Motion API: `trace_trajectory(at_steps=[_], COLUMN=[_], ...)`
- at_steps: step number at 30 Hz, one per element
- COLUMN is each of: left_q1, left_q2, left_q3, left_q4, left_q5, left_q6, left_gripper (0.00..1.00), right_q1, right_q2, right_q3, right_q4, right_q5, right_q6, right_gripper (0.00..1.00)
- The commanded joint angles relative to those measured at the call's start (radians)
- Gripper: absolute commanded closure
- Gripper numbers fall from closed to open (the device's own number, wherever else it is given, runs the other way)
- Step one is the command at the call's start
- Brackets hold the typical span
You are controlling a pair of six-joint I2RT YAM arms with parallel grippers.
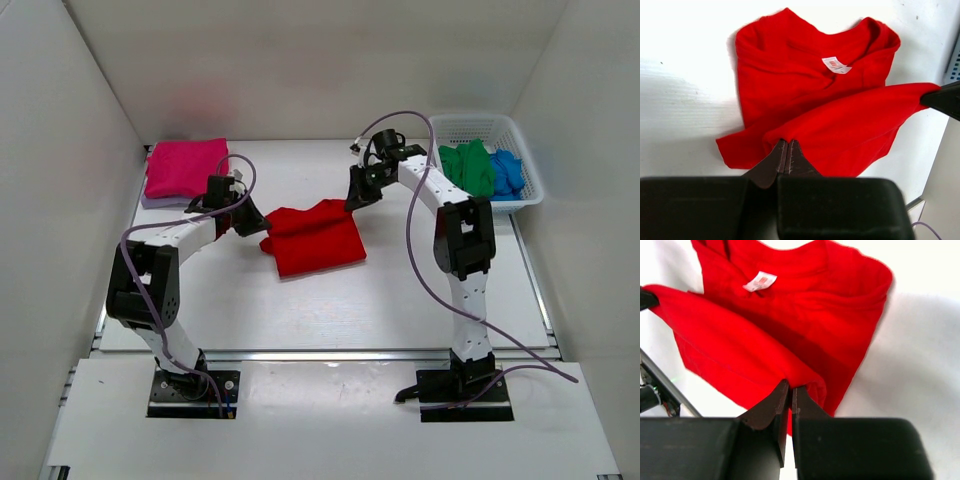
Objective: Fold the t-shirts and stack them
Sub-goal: Fold the long partially folded tshirt into a neat square
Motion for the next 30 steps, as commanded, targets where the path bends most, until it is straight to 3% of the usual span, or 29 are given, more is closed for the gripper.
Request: trace_trajectory(at_steps=[1, 9, 12, 19, 20, 21, 24, 30], left_q1=[0.018, 0.034, 0.041, 0.072, 0.08, 0.081, 0.1, 0.098], left_q2=[0.007, 0.054, 0.053, 0.045, 0.045, 0.044, 0.051, 0.06], left_q3=[0.024, 0.026, 0.011, 0.008, 0.017, 0.024, 0.046, 0.08], left_q4=[0.045, 0.088, 0.108, 0.156, 0.16, 0.177, 0.185, 0.212], left_q5=[-0.004, -0.01, -0.016, -0.016, -0.015, -0.016, -0.01, -0.002], left_q6=[-0.006, -0.02, -0.021, -0.038, -0.044, -0.044, -0.061, -0.058], left_gripper=[1.0, 1.0, 1.0, 0.75, 0.69, 0.56, 0.43, 0.4], right_q1=[-0.001, -0.001, 0.002, 0.031, 0.022, 0.024, 0.033, 0.047], right_q2=[0.036, 0.135, 0.141, 0.127, 0.122, 0.125, 0.127, 0.101], right_q3=[0.094, 0.227, 0.234, 0.232, 0.229, 0.224, 0.253, 0.283], right_q4=[0.001, -0.034, -0.019, 0.119, 0.156, 0.191, 0.23, 0.185], right_q5=[0.0, -0.009, -0.014, -0.073, -0.093, -0.096, -0.091, 0.026], right_q6=[-0.037, -0.053, -0.053, -0.016, 0.007, 0.025, 0.045, 0.001], right_gripper=[1.0, 1.0, 0.88, 0.66, 0.62, 0.58, 0.51, 0.47])
